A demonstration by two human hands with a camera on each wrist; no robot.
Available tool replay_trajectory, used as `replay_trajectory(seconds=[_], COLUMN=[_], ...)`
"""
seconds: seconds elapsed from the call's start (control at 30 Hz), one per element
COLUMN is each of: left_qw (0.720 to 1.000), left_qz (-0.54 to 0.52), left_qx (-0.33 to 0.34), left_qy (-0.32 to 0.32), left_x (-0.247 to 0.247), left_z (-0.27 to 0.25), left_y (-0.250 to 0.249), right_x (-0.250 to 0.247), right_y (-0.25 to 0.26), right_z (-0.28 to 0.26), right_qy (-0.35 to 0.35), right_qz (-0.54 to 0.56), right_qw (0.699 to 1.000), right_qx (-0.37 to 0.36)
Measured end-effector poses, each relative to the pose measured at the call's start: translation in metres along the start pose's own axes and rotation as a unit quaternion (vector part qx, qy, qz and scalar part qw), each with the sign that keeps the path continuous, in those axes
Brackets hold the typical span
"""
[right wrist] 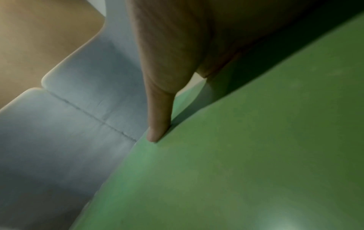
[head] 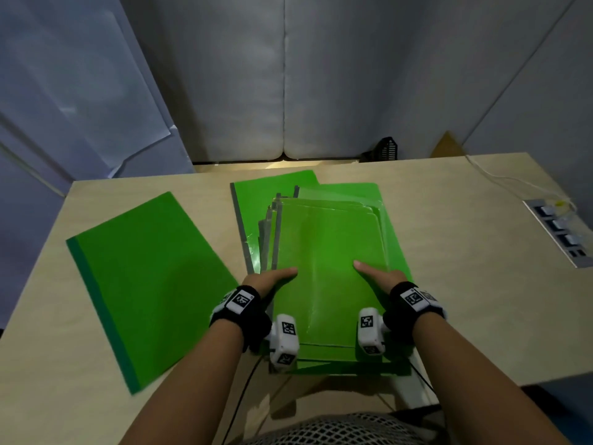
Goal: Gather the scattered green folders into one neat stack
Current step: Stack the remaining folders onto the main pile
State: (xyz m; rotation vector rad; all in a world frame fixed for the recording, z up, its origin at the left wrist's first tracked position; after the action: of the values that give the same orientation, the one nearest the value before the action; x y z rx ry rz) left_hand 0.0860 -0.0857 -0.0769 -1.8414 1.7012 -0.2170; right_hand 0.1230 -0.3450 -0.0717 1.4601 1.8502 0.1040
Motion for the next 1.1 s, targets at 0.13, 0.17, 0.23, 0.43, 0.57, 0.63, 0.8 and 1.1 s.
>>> replay_trajectory(seconds=[0.13, 0.17, 0.23, 0.43, 0.57, 0.63, 0.8, 1.1], left_qw=[0.999, 0.998, 0.995, 0.997, 0.998, 0.997, 0.999, 0.998], left_qz=[-0.037, -0.055, -0.081, -0.049, 0.023, 0.056, 0.022, 0.004], left_qx=[0.003, 0.015, 0.033, 0.055, 0.049, 0.039, 0.026, 0.061], left_qy=[0.036, 0.041, 0.050, -0.002, -0.027, -0.044, -0.013, -0.028], left_x=[0.026, 0.035, 0.054, 0.105, 0.093, 0.090, 0.089, 0.076], left_z=[-0.012, -0.012, 0.000, 0.056, -0.006, -0.015, -0.005, -0.003], left_y=[-0.008, -0.011, -0.012, -0.015, -0.047, -0.050, -0.043, -0.027], right_x=[-0.026, -0.034, -0.051, -0.081, -0.085, -0.085, -0.076, -0.059], right_y=[0.018, 0.022, 0.030, 0.037, 0.030, 0.024, 0.007, 0.020], right_z=[0.006, 0.011, 0.020, 0.039, 0.050, 0.058, 0.067, 0.044], right_qy=[-0.048, -0.057, -0.068, -0.066, -0.055, -0.051, -0.046, -0.001], right_qz=[-0.001, -0.006, -0.010, 0.018, 0.031, 0.025, 0.019, -0.026], right_qw=[0.998, 0.997, 0.995, 0.997, 0.998, 0.998, 0.999, 0.999], right_qx=[-0.046, -0.057, -0.066, -0.031, 0.002, 0.013, 0.014, 0.018])
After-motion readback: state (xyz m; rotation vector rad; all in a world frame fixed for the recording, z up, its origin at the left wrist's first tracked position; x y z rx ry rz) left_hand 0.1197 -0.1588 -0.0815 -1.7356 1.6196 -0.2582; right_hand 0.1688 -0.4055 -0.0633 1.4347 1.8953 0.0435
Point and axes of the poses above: each hand's wrist, its own z-axis towards the middle knuckle, its own x-axis out of the palm, y = z × x, the point moved 1 cm from there along z, towards the middle knuckle, and after that the axes turned 7 degrees about -y, right-handed, at the moved point
